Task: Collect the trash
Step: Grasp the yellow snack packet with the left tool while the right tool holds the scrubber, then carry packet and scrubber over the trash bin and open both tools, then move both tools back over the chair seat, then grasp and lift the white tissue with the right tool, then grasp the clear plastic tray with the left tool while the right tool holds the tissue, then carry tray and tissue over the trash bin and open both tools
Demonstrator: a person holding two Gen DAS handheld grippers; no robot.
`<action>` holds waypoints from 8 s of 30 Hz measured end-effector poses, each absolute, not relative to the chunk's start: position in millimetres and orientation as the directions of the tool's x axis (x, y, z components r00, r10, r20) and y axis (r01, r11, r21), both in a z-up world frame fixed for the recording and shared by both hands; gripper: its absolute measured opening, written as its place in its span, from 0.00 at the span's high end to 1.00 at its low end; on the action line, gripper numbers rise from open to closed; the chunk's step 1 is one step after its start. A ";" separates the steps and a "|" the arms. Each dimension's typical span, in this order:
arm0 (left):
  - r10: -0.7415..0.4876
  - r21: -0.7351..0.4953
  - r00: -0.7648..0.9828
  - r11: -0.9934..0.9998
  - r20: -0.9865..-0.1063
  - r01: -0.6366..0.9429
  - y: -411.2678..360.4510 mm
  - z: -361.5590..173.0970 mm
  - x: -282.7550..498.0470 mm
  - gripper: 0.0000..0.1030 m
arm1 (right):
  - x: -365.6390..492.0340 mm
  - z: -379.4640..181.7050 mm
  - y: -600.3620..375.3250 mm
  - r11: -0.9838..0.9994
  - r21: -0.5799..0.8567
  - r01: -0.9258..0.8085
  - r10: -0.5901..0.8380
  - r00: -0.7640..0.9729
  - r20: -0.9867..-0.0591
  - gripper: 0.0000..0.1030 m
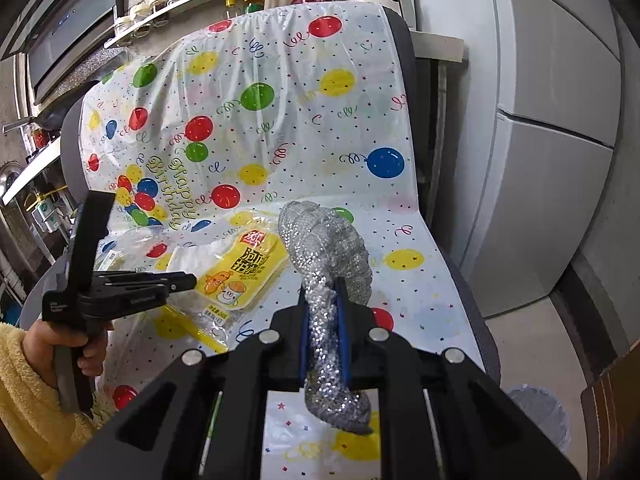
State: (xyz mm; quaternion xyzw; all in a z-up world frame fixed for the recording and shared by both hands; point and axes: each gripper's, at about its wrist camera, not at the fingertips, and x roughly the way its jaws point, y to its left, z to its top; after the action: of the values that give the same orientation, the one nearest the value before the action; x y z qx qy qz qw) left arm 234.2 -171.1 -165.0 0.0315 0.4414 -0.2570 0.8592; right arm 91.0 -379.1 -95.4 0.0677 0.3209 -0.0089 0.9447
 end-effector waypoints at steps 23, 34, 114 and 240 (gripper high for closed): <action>-0.614 -0.194 0.565 0.753 -0.551 0.629 -217.1 -76.0 105.1 0.96 | 4.3 -66.2 -413.2 0.970 0.077 0.229 -0.141 0.798 -0.585 0.89; -0.679 -0.151 0.438 0.625 -0.589 0.766 -305.4 -105.8 32.9 0.96 | -98.1 -96.8 -476.5 0.886 0.008 0.464 -0.357 0.693 -0.627 0.88; -0.193 -0.089 0.737 0.980 -0.648 0.178 -17.5 -103.7 122.6 0.26 | 95.3 -96.7 -285.7 0.992 0.103 -0.071 0.122 0.734 -0.668 0.35; -0.681 -0.226 0.251 0.530 -0.688 0.818 -447.4 -168.9 27.7 0.38 | -98.7 -225.3 -607.3 0.685 0.236 0.689 -0.249 0.526 -0.813 0.63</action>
State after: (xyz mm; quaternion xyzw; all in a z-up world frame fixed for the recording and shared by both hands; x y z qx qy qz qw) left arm 27.7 -447.4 -168.9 0.0891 0.3834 -0.4767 0.7860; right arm -98.7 -607.3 -225.3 0.2778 0.3959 -0.2834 0.8281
